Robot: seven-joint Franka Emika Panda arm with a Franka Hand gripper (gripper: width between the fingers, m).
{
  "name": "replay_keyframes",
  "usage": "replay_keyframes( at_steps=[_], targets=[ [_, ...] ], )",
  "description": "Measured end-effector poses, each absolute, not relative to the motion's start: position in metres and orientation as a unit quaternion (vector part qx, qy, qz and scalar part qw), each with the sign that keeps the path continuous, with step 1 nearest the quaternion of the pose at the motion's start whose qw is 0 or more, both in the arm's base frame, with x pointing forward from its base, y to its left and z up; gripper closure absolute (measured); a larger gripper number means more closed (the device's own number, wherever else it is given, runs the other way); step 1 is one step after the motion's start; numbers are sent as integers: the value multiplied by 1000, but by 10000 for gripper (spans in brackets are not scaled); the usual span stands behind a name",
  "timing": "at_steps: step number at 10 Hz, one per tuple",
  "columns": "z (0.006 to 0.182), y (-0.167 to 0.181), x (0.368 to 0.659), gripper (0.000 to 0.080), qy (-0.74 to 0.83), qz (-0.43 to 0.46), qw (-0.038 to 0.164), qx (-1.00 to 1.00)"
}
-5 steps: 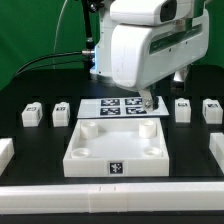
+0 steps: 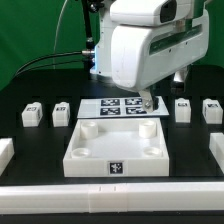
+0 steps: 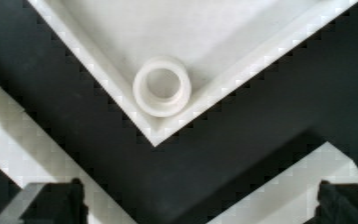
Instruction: Assemble one leg
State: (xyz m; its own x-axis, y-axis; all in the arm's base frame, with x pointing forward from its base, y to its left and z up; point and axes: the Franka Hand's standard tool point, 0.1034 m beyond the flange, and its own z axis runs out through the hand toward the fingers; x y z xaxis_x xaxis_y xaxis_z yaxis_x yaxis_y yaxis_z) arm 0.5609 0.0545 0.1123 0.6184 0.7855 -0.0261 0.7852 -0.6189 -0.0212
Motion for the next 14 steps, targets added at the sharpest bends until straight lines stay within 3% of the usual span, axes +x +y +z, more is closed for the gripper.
replay_keyframes(
  at_steps=[5, 7, 9, 14],
  targets=[
    [111, 52, 560, 149, -449, 13, 3, -893],
    [96, 28, 533, 149, -522, 1, -2, -853],
    [94, 4, 512, 149, -534, 6, -3, -845],
    [93, -2, 510, 149, -541, 7, -1, -841]
  ],
)
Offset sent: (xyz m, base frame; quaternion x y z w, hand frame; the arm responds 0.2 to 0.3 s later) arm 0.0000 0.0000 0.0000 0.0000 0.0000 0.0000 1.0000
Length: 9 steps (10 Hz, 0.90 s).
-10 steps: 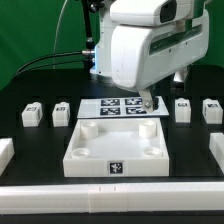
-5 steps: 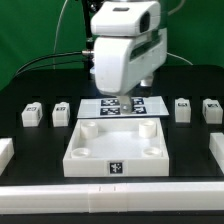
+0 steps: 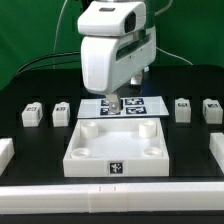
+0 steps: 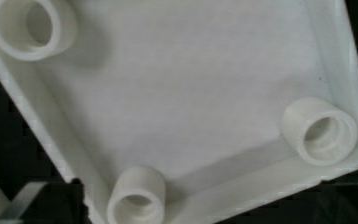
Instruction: Assemble one leg
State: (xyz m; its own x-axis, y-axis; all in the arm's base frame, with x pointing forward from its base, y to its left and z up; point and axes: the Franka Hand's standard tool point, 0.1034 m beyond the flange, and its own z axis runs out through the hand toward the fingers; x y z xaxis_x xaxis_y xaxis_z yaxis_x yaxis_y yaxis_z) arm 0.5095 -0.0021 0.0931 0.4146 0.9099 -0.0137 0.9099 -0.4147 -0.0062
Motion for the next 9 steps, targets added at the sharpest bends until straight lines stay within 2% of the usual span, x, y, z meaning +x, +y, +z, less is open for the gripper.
replay_keyframes(
  at_steps=[2, 5, 9],
  targets=[
    [81, -18, 487, 149, 626, 5, 1, 780],
    [69, -29, 454, 149, 695, -10, -11, 719],
    [68, -30, 453, 149, 683, -11, -12, 731]
  ],
)
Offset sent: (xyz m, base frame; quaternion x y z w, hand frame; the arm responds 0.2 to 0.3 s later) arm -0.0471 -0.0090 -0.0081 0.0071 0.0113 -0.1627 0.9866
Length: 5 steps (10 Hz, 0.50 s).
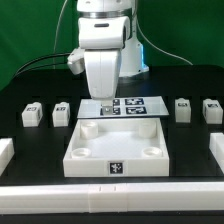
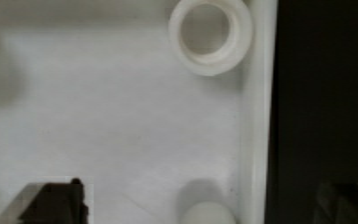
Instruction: Assemble one leg
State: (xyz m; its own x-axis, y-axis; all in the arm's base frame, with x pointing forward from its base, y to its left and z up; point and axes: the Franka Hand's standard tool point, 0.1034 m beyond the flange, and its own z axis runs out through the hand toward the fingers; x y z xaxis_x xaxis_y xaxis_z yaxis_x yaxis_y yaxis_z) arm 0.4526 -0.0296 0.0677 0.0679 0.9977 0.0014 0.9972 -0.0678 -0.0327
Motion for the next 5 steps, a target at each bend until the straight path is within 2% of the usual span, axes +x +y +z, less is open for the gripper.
replay_keyframes(
  at_steps=[2, 5],
  targets=[
    [56, -27, 431, 149, -682, 23, 27, -731],
    [35, -25, 417, 149, -682, 36, 45, -729]
  ],
)
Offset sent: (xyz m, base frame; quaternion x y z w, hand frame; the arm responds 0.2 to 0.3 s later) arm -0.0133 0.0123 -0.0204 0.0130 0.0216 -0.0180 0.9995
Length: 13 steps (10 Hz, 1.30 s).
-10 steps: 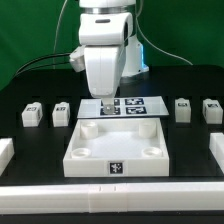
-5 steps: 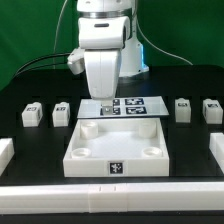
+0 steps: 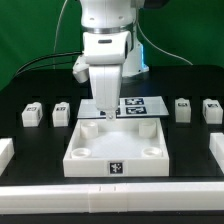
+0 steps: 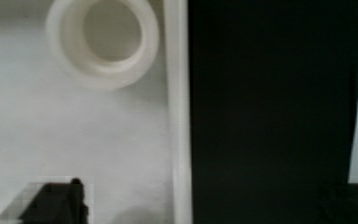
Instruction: Assemble one leg
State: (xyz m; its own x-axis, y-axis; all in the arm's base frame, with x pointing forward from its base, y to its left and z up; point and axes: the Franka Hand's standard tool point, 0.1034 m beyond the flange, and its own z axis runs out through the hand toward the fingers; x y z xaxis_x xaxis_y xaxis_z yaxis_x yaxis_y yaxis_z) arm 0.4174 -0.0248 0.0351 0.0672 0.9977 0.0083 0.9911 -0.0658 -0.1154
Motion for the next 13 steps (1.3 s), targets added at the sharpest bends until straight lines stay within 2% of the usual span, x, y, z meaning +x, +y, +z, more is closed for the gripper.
replay_keyframes(
  at_steps=[2, 6, 7, 8, 9, 10, 11, 12, 13],
  targets=[
    [23, -28, 413, 149, -681, 43, 56, -729],
    [16, -28, 413, 149, -676, 46, 60, -733],
    [17, -28, 413, 275, -674, 46, 59, -735],
    [16, -28, 413, 275, -674, 46, 60, -735],
    [16, -28, 413, 445, -674, 46, 60, -735],
    [16, -28, 413, 445, -674, 46, 60, -735],
    [16, -28, 413, 699, -674, 46, 60, -735],
    [16, -29, 413, 739, -674, 46, 59, -735],
    [16, -29, 413, 739, -674, 46, 59, -735]
  ],
)
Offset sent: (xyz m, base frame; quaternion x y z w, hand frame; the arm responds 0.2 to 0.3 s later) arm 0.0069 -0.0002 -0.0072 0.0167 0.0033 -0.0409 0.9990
